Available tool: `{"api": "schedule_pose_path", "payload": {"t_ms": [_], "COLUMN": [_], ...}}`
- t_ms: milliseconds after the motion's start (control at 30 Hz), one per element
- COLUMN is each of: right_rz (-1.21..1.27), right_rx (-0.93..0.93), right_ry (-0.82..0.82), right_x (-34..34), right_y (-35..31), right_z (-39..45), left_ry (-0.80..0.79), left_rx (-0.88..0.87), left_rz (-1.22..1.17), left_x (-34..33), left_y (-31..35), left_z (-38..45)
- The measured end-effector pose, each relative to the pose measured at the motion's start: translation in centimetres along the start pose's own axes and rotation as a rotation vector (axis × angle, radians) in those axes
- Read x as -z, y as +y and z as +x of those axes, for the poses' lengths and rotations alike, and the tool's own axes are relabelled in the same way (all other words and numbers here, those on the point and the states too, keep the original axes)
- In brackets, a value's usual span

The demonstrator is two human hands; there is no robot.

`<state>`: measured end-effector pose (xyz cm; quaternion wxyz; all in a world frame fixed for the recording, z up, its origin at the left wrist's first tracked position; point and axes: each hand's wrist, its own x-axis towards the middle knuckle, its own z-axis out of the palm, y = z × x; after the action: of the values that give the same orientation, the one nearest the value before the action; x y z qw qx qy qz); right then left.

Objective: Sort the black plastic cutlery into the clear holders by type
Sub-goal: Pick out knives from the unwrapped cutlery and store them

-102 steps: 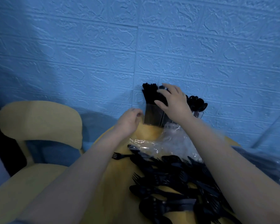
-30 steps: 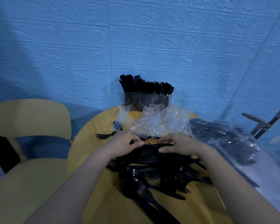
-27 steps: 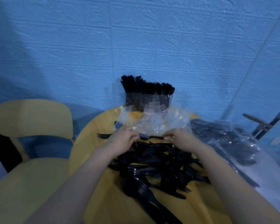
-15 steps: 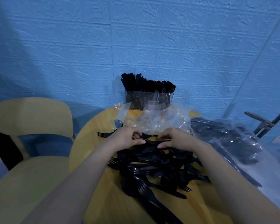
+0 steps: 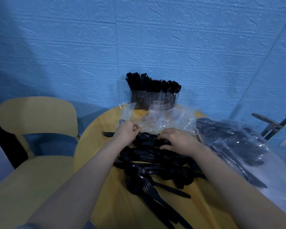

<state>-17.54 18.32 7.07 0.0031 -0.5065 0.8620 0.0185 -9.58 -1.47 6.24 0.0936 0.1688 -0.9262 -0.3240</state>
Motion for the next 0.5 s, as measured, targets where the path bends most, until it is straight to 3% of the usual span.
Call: {"api": "schedule_pose_path", "payload": {"t_ms": [300, 500], "right_rz": [0.191, 0.717], "right_rx": [-0.161, -0.355], "right_ry": [0.21, 0.427], "right_x": [0.0, 0.8], "right_y": [-0.6, -0.2], "right_z": [0.3, 0.6], "left_ry": [0.088, 0.036], "left_rx": [0.081, 0.065], "left_rz": [-0.083, -0.212], "left_x": [0.7, 1.2], "left_y": [-1.2, -1.9], "left_z": [0.7, 0.4]}}
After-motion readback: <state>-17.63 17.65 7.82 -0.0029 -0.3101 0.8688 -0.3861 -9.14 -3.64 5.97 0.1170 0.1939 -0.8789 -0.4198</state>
